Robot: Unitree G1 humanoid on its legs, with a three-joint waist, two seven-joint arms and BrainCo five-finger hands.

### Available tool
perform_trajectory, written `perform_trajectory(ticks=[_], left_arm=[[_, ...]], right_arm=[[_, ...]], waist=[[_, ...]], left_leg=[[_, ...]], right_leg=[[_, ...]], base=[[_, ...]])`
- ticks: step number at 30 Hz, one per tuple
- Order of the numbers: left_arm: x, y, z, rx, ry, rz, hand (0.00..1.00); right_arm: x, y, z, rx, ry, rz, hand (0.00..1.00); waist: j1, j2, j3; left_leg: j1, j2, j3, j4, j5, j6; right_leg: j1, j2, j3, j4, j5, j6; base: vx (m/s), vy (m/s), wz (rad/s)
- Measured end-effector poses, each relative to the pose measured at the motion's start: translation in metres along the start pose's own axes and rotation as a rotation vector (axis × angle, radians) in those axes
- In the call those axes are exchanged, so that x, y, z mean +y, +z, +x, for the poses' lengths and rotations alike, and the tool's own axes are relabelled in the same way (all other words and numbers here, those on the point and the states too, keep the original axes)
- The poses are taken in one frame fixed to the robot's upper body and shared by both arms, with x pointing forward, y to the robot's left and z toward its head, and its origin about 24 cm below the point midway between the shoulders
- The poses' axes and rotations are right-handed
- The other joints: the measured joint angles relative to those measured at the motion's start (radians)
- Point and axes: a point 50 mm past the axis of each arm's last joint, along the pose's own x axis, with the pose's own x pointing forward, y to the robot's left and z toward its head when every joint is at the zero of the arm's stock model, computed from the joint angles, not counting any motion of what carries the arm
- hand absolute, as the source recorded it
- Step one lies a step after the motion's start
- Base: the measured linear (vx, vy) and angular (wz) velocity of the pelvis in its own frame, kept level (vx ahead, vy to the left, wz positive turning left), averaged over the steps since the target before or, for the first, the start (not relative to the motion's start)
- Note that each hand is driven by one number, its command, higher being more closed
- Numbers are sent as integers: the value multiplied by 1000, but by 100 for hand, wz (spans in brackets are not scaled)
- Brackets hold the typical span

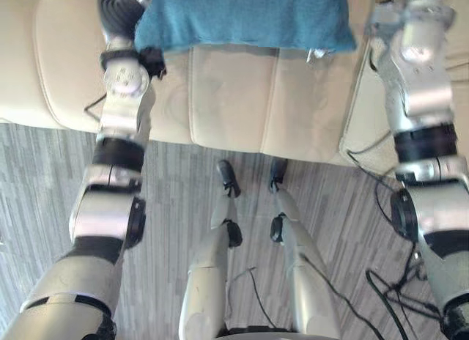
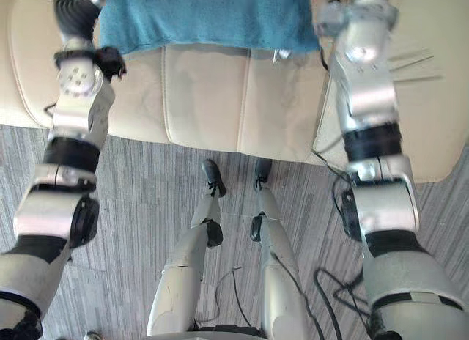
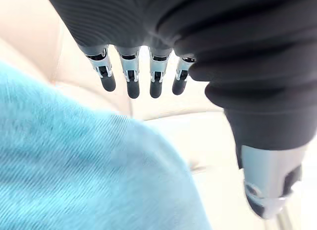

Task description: Pick up cushions and gather them together orderly.

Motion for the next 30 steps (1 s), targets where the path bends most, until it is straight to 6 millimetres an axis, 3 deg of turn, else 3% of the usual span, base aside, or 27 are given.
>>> perform_trajectory(ticks=[2,3,5,8,10,11,12,14,16,19,22,25,27,28,29,30], left_arm=[[15,-20,-47,57,-16,1,0],[18,-29,-61,101,-25,4,0],[18,-66,-117,310,-54,-13,0],[13,-96,-176,533,-117,-28,0],[13,-126,-235,780,-162,-1,0],[15,-132,-247,836,-168,10,0],[23,-148,-282,997,-186,62,0],[35,-160,-319,1162,-209,133,0],[49,-163,-347,1281,-212,190,0],[77,-161,-379,1414,-174,270,0],[93,-157,-395,1483,-154,320,0],[104,-158,-393,1485,-174,379,0],[107,-161,-381,1456,-178,396,0],[108,-162,-375,1437,-155,395,0],[110,-163,-370,1428,-137,400,0],[109,-163,-370,1424,-137,404,0]], right_arm=[[-9,-22,-58,97,92,-69,0],[-9,-30,-74,146,125,-81,0],[-8,-53,-132,343,195,-77,0],[1,-73,-187,548,278,-64,0],[7,-98,-249,804,333,-83,0],[7,-104,-265,872,347,-101,0],[8,-119,-302,1030,400,-144,0],[0,-130,-338,1198,419,-195,0],[-13,-135,-362,1315,403,-230,0],[-43,-137,-390,1463,339,-293,0],[-57,-137,-402,1530,340,-331,0],[-62,-139,-407,1581,341,-340,0],[-61,-139,-411,1603,347,-341,0],[-59,-140,-412,1610,356,-338,0],[-58,-139,-417,1633,363,-335,0],[-59,-137,-422,1655,366,-338,0]], waist=[[0,-19,-28],[0,-24,-48],[1,-32,-81],[10,-43,-91],[16,-45,-139],[16,-46,-148],[15,-44,-175],[16,-41,-200],[12,-38,-218],[4,-31,-245],[-1,-24,-262],[-8,-27,-262],[-10,-29,-263],[-6,-21,-256],[-15,-23,-254],[-13,-25,-255]], left_leg=[[47,5,-1,46,-44,2],[52,6,-2,55,-53,-2],[100,6,-4,62,-69,3],[166,4,-7,74,-91,-3],[216,2,-16,86,-108,-10],[233,0,-18,84,-110,-10],[272,-2,-26,83,-119,-14],[323,-5,-33,75,-128,-16],[375,-12,-33,49,-128,-17],[459,-22,-27,10,-127,-16],[519,-33,-3,-23,-127,-16],[523,-38,23,-17,-127,-12],[482,-29,46,25,-128,10],[458,-10,59,51,-131,37],[457,-8,49,67,-132,38],[463,-6,44,71,-131,38]], right_leg=[[52,-7,0,39,-53,7],[55,-9,0,47,-61,9],[105,-14,-5,64,-89,13],[169,-18,-3,77,-111,18],[218,-21,-4,89,-135,24],[235,-21,-4,87,-138,24],[280,-21,-7,78,-147,33],[338,-18,-7,52,-150,36],[387,-17,-4,30,-148,39],[466,-15,6,-9,-141,51],[504,-14,38,-24,-134,61],[494,-16,73,-17,-122,74],[447,-21,92,21,-101,97],[416,-19,107,99,-152,123],[382,-48,88,337,-273,96],[390,-62,80,426,-315,104]], base=[[66,4,2],[127,3,6],[139,3,9],[94,-3,2],[118,-3,5],[138,-3,9],[101,0,7],[69,14,2],[69,48,-3],[75,72,-10],[55,70,-31],[-4,52,-30],[-55,24,-24],[-88,-10,-2],[-90,-30,10],[-90,-60,20]])
